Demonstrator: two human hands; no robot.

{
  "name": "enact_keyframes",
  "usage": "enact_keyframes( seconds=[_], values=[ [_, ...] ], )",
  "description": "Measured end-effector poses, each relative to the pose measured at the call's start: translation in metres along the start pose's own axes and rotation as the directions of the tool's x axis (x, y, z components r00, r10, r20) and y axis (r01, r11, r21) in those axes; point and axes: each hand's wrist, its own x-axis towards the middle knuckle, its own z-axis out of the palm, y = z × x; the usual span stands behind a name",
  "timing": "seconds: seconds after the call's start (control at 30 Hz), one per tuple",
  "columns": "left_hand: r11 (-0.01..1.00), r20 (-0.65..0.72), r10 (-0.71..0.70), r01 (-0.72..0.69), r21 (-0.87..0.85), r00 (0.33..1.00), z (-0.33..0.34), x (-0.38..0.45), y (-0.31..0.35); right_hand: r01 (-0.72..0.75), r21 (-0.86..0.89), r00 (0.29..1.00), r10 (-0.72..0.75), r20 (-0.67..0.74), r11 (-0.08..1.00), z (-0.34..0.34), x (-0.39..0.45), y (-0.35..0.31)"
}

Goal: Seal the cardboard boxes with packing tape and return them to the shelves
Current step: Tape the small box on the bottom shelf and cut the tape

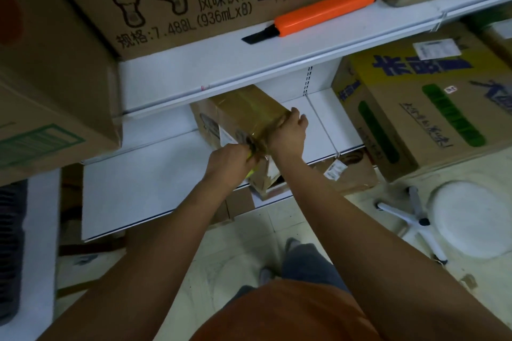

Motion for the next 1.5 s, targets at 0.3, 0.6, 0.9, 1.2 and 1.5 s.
enact_keyframes(
  seconds=[0.3, 0.6, 0.9, 1.2, 1.5],
  values=[
    [0.945, 0.063, -0.01, 0.03, -0.326, 0.998, 0.011, 0.016, 0.011, 0.22, 0.192, 0.973, -0.229, 0.026, 0.956, 0.003, 0.013, 0.02],
    [0.75, 0.117, -0.058, 0.121, -0.65, 0.991, 0.023, 0.01, -0.01, 0.795, 0.109, 0.479, -0.727, 0.493, 0.597, -0.018, 0.084, 0.025],
    [0.775, 0.155, -0.257, 0.299, -0.556, 0.954, 0.031, 0.018, -0.013, 0.834, 0.022, 0.473, -0.734, 0.487, 0.551, -0.016, 0.084, 0.026],
    [0.609, 0.305, -0.076, 0.286, -0.74, 0.949, 0.018, 0.037, -0.027, 0.822, -0.385, 0.569, -0.596, 0.567, 0.419, -0.073, 0.053, -0.004],
    [0.479, 0.29, -0.05, 0.278, -0.833, 0.956, 0.024, 0.039, -0.029, 0.781, -0.59, 0.365, -0.917, 0.162, 0.206, -0.199, 0.029, -0.116]
  ],
)
